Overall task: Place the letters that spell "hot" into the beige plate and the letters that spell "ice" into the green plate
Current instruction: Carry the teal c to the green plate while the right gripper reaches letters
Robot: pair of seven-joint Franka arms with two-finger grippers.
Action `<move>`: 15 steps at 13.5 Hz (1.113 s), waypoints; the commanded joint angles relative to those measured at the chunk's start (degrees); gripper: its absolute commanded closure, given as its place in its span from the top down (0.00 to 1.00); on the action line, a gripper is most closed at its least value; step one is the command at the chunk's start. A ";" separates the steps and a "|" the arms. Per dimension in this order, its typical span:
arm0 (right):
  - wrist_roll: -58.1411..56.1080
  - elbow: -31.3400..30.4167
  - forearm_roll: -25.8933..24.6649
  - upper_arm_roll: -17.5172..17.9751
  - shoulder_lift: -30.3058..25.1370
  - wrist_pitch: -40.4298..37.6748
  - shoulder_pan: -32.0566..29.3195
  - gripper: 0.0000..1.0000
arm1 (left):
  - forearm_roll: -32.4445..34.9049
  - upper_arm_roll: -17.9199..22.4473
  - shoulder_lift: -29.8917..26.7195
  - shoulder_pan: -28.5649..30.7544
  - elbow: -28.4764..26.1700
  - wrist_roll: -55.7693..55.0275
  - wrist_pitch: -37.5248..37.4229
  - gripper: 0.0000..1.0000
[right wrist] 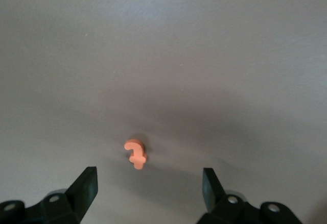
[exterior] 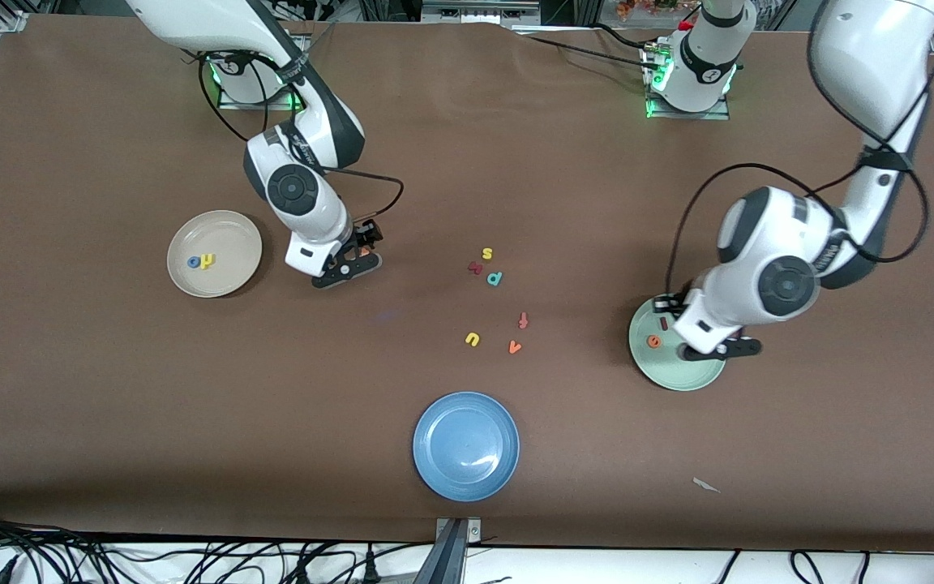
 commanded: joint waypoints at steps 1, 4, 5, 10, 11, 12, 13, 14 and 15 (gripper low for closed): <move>-1.42 -2.73 -0.33 0.45 0.03 5.15 -0.46 0.73 | 4.90 -0.53 -0.59 5.44 -0.34 10.37 -0.01 0.04; -1.42 -2.82 -0.42 0.45 0.65 6.13 -0.38 0.62 | 5.00 -0.45 0.10 8.01 1.68 17.43 -0.01 0.04; -1.42 -2.82 -0.42 0.54 1.00 7.00 -0.03 0.62 | 5.08 -0.45 0.63 8.79 1.77 17.61 -0.01 0.04; -1.16 -3.26 -0.42 0.45 2.32 9.91 0.76 0.62 | 5.17 -0.45 5.46 8.72 1.95 17.62 2.70 0.04; -1.15 -3.26 -0.42 0.45 2.58 10.08 0.86 0.59 | 5.61 -0.45 7.04 8.19 1.95 17.53 3.32 0.04; -1.15 -3.35 -0.42 0.45 2.59 10.09 0.86 0.54 | 6.05 -0.71 8.27 7.93 2.82 17.61 3.33 0.04; -1.15 -3.35 -0.42 0.45 2.59 10.09 0.86 0.48 | 6.23 -0.80 9.07 6.62 4.65 17.53 3.33 0.04; -0.98 -3.35 -0.42 0.45 2.59 10.17 0.86 0.46 | 6.49 -0.62 9.60 4.52 5.45 17.61 3.33 0.04; -0.98 -3.43 -0.42 0.45 2.67 10.09 0.86 0.46 | 6.14 -0.62 10.38 3.97 5.55 17.53 3.33 0.04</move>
